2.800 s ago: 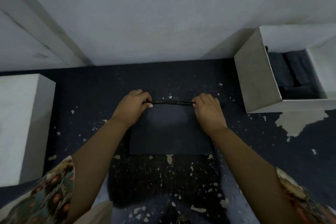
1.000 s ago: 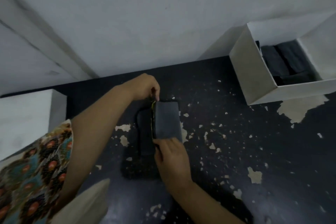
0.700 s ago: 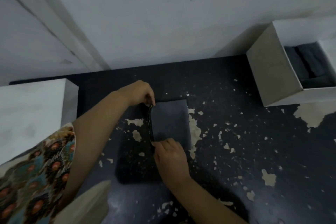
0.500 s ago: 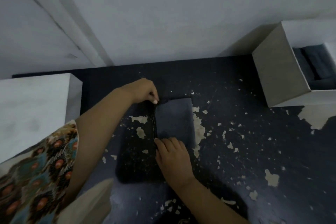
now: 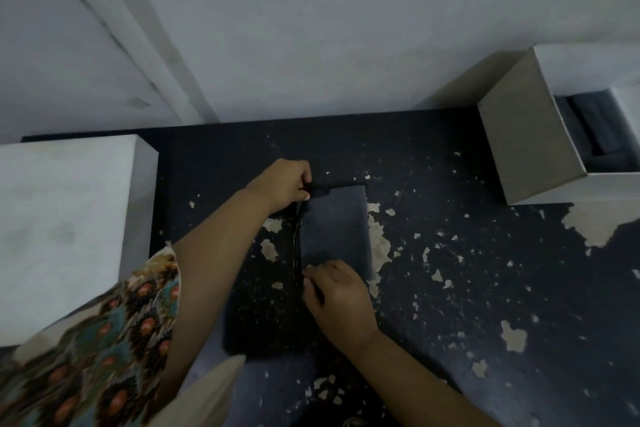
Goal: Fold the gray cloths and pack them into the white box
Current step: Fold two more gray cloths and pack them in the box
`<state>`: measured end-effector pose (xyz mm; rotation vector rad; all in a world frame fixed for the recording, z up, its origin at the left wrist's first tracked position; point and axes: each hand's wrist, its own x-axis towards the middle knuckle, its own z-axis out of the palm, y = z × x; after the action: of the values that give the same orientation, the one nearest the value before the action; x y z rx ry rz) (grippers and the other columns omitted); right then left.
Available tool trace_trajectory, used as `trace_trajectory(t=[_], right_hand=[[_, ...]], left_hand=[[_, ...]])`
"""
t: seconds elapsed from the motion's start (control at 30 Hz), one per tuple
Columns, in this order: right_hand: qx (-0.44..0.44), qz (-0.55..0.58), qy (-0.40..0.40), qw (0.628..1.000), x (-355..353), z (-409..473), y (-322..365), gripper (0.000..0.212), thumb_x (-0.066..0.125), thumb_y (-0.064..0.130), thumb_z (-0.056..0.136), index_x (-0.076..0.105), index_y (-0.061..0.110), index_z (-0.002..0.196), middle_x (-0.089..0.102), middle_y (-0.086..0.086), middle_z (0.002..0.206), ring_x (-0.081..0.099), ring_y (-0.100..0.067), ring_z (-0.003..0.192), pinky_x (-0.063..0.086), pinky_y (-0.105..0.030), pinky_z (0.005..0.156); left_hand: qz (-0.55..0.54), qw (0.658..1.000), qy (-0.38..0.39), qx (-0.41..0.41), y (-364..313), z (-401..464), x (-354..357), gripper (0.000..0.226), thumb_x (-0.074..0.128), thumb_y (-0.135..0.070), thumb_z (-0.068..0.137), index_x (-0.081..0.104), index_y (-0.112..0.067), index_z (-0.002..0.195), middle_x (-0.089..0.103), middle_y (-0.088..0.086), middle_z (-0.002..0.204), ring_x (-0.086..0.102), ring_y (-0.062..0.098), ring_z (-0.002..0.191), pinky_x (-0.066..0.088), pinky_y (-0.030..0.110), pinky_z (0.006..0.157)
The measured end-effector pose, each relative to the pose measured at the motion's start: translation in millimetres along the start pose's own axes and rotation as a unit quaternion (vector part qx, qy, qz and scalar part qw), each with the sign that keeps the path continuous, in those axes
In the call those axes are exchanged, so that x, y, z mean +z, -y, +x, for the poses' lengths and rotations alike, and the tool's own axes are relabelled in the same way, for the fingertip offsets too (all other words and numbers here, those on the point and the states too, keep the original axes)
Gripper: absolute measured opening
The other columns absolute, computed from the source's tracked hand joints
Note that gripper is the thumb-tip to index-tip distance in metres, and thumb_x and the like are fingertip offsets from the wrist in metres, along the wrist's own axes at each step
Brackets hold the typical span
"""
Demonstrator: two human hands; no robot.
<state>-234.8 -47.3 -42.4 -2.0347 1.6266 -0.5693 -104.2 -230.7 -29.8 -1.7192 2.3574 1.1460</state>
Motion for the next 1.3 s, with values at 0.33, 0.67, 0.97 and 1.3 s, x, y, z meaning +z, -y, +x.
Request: trace_trajectory(t=[0.33,0.67,0.97,1.3], right_hand=[[0.154,-0.161,0.057,0.973,-49.6,116.5,-47.6,0.050,0.047,0.005,0.089,0.038,0.013,0.138,0.042,-0.015,0.133,0.038,-0.031,0.119,0.037,-0.038,0.101],[0.127,-0.179,0.148,0.964,-65.3,140.3,-42.8,0.030,0.047,-0.008,0.086,0.061,0.002,0.111,0.043,-0.020,0.123,0.046,-0.033,0.111,0.045,-0.039,0.096],[-0.016,-0.159,0.036,0.986,-80.7,82.2,-34.4,0.025,0.053,-0.010,0.073,0.063,0.004,0.092,0.059,-0.013,0.094,0.051,-0.029,0.093,0.043,-0.034,0.077],[-0.085,-0.240,0.046,0.966,-66.5,-4.5,-38.8,0.027,0.072,0.004,0.066,0.063,0.015,0.089,0.063,-0.002,0.089,0.061,-0.020,0.082,0.052,-0.029,0.075]], left_hand=[[0.050,0.998,0.037,-0.021,-12.3,-2.0,9.6,0.023,0.059,-0.009,0.086,0.060,-0.001,0.108,0.055,0.013,0.099,0.054,0.024,0.089,0.045,0.032,0.078],[0.105,0.993,-0.044,0.037,-11.6,-22.1,9.5,0.016,0.057,-0.010,0.087,0.057,-0.007,0.103,0.058,0.014,0.105,0.054,0.024,0.092,0.039,0.028,0.070],[0.005,0.985,-0.163,0.063,-15.7,-74.9,19.3,0.015,0.069,-0.009,0.077,0.064,-0.015,0.090,0.055,-0.007,0.084,0.052,0.007,0.076,0.043,0.021,0.069],[0.088,0.978,-0.166,0.088,-27.4,-132.8,80.0,0.014,0.064,-0.013,0.081,0.050,-0.017,0.080,0.056,-0.002,0.086,0.050,0.014,0.082,0.034,0.021,0.066]])
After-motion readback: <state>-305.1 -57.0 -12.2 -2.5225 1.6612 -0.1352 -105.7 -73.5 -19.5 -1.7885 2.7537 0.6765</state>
